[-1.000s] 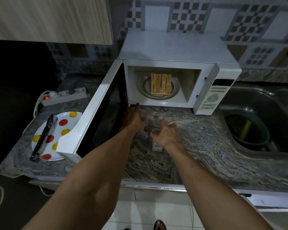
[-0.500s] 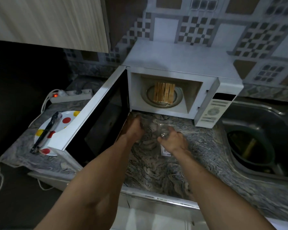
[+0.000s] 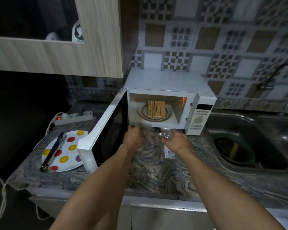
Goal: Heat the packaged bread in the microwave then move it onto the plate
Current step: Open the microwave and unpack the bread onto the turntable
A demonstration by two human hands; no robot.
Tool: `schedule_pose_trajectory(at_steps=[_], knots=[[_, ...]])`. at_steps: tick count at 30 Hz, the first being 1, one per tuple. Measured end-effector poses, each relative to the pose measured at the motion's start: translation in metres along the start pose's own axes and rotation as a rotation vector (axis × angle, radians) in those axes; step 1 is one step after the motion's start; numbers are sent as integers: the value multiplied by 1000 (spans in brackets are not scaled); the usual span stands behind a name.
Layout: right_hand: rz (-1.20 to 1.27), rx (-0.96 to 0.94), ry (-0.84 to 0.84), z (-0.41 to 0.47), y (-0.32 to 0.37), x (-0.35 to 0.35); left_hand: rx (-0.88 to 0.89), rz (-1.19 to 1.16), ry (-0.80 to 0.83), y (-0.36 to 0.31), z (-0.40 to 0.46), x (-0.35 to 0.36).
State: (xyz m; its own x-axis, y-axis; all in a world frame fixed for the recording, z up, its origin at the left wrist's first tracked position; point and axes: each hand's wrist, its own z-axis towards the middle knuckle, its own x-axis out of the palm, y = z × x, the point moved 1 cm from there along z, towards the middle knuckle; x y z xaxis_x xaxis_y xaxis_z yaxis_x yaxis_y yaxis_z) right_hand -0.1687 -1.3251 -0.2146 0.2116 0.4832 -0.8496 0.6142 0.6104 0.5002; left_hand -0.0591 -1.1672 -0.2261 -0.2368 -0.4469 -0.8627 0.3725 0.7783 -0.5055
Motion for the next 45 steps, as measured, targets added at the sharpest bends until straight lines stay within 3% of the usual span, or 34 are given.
schedule_pose_trajectory(at_steps=[13, 21, 28, 32, 45], knots=[[-29, -50, -182, -70, 32, -37, 116, -56, -70, -7, -63, -70], [-46, -66, -306, -66, 63, -98, 168, -81, -171, -38, -41, -125], [-9, -100, -381, -10, 87, -153, 229, -132, -207, -76, 24, -148], [-12, -117, -403, 34, 96, -168, 172, -229, -185, -99, 71, -150], [-61, -209, -294, 175, 108, -193, 125, -178, -290, -138, 192, -127]])
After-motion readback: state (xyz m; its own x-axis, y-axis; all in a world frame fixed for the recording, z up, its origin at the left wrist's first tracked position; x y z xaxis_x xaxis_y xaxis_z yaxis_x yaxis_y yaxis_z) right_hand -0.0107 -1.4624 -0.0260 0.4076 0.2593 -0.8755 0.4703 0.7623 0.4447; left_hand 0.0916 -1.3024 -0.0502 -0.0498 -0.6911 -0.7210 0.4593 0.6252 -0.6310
